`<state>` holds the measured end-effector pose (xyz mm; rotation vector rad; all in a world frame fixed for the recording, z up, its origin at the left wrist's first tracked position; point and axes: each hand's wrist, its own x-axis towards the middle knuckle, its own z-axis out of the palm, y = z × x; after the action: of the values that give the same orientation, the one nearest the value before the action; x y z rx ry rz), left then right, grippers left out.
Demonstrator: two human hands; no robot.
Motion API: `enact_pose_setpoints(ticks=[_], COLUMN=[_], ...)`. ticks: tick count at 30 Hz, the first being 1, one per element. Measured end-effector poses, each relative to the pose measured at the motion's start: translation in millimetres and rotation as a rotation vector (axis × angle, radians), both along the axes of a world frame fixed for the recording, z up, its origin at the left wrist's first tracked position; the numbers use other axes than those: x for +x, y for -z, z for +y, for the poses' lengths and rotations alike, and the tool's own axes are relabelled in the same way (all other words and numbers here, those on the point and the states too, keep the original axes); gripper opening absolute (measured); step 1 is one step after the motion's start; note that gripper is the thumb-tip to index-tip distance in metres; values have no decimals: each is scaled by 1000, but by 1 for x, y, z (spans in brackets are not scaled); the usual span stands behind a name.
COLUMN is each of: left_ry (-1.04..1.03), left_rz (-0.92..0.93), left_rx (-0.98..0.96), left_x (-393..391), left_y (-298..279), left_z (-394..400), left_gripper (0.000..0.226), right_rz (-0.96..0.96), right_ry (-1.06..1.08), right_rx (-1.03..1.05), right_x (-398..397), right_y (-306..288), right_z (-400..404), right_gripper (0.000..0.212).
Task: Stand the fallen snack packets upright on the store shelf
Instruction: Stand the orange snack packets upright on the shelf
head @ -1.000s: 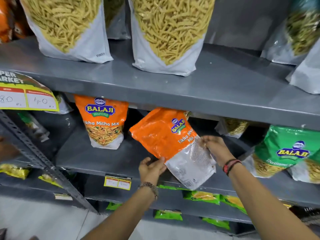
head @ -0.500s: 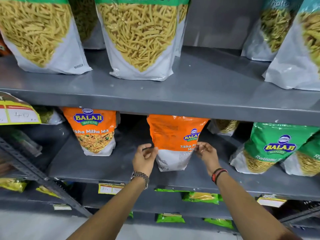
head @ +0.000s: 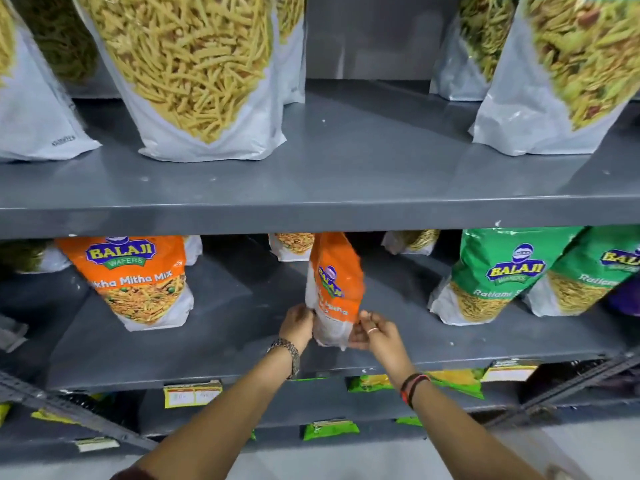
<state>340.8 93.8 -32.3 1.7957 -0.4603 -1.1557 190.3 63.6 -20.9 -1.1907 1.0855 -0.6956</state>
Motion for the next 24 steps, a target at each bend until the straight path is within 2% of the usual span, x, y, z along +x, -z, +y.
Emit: enact_pose_setpoints(ticks=[2, 6, 9, 11, 16, 21, 24], left_ry=[9, 67, 21, -41, -135, -45, -126], left_rz=[-37, -115, -66, -65, -57, 91, 122], left_rx=[-2, -34, -100, -135, -272, -226, -215], left_x=[0, 2, -2, -13, -65, -97, -96], left_y=[0, -3, 2, 5, -1, -23, -28], left_z=[-13, -24, -8, 12, 61, 54, 38], left_gripper=[34, 30, 26, 30, 35, 52, 56], right_rz=[-32, 80, 171, 157, 95, 164, 160], right_ry=[-56, -139, -31, 94, 198, 15, 1], right_rx=[26, 9, -9, -14, -41, 116, 103], right_x=[0, -11, -30, -40, -21, 26, 30], right_y=[3, 3, 1, -4, -27, -44, -39], right_z=[6, 0, -22, -40, -76, -80, -68], right_gripper=[22, 23, 20, 20, 41, 70, 68])
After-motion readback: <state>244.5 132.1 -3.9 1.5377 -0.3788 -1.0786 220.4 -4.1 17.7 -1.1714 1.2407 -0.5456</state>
